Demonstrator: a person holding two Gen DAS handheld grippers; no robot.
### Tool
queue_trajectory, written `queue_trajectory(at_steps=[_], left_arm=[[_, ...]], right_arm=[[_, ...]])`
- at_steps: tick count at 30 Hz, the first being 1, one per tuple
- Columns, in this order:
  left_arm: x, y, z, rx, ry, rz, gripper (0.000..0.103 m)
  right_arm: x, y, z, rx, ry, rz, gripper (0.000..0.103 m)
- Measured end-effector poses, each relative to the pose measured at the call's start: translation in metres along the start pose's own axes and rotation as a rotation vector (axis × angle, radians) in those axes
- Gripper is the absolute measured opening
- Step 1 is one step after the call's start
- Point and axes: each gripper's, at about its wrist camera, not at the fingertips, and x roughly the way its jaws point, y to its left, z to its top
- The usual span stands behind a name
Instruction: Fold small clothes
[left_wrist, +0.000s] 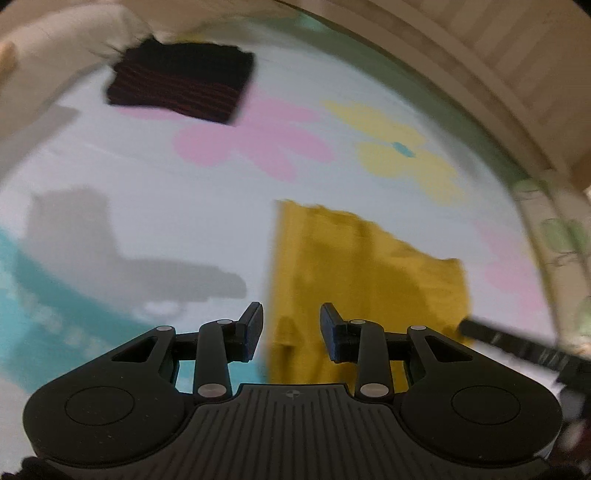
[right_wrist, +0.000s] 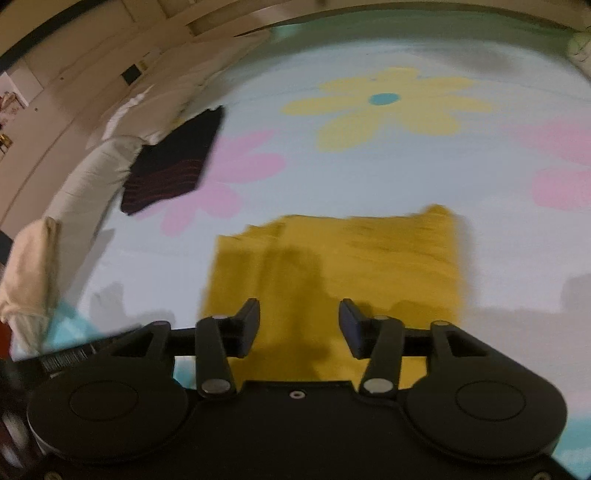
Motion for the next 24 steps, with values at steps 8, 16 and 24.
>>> queue_trajectory(at_steps=[8,16,24], left_arm=[[0.046,-0.046,0.007,0.085,0.072,-0.097,0.035],[0.07,-0.043,0.015,0.077,0.101,-0.099,0.035],[0.076,-0.045,0.02,0.103,0.121,-0.097,0.035]], right_arm=[[-0.021,-0.02,-0.038,-0.09,-0.067,-0.041,0.057],[-0.023,0.032,-0.093,-0.464,-0.18,0.037,0.057],[-0.013,0.073,-0.124,-0.695,-0.18,0.162,0.057]])
